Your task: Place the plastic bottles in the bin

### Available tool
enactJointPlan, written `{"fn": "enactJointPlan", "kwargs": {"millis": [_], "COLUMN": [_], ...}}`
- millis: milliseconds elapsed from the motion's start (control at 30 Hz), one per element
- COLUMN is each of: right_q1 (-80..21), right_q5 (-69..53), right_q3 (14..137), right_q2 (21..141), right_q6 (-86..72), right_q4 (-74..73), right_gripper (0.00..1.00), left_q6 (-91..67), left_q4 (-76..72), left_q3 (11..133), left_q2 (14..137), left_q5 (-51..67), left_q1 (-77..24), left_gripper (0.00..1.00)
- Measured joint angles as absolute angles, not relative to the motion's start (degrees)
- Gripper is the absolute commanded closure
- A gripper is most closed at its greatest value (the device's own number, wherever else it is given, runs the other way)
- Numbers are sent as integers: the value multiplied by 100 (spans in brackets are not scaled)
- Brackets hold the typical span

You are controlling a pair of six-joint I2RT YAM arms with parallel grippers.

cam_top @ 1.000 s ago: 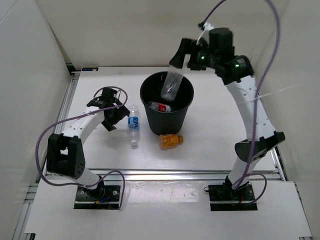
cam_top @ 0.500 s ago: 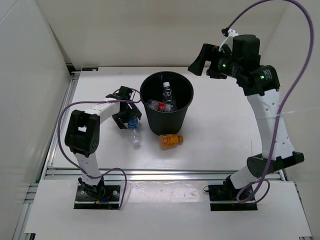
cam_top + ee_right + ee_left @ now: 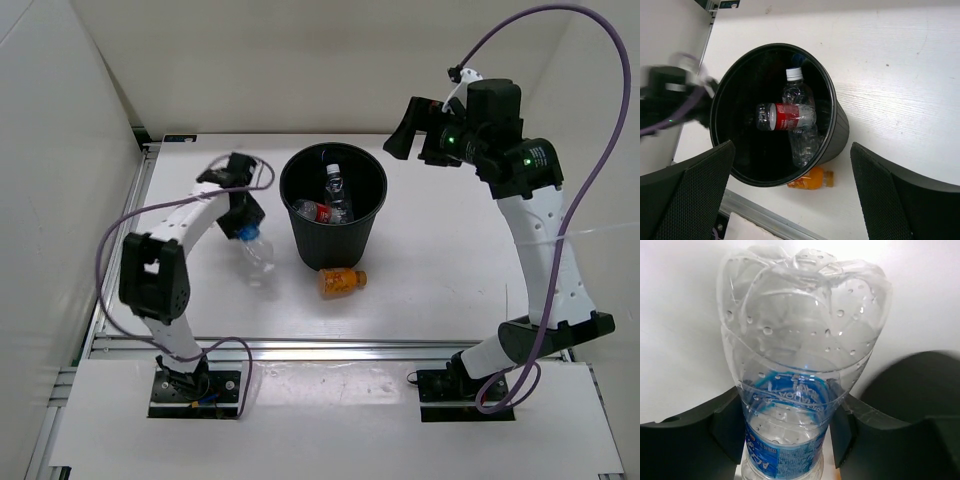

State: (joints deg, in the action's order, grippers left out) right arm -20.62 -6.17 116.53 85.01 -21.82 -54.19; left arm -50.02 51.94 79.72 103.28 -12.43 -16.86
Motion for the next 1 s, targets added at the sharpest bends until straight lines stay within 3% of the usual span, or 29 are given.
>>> {"fn": "enactJointPlan", "kwargs": {"millis": [300,567,633,733,1000], "right_q1": [-2062,-2062,-2056,-2001,-1553], "right_q5": [-445,-464,-462,-464,-462], "right_q3": [11507,11509,11509,11507,11000], "right_q2": [8565,8748,8748,8748,8525], "right_q6": [-2198,-2204,-2202,-2209,-2327], "right_q4": [-5437,-5437,-5437,-5437,-5441], "right_gripper": [0,0,0,0,0], "left_q6": [-4740,-3736,-3511,-3253,-3059], "left_q4": [4921,4405,4324,4344,4692], "left_q3": [10425,12462,12519,12265,11083], "left_q2": [8499,10018,10440,10744,9476], "left_q5": [-2349,-2838,-2856,-2895,-3741], "left_q1": [-1796,-3177,-3516,-3918,-4193], "left_gripper": [40,37,29,0,0]}}
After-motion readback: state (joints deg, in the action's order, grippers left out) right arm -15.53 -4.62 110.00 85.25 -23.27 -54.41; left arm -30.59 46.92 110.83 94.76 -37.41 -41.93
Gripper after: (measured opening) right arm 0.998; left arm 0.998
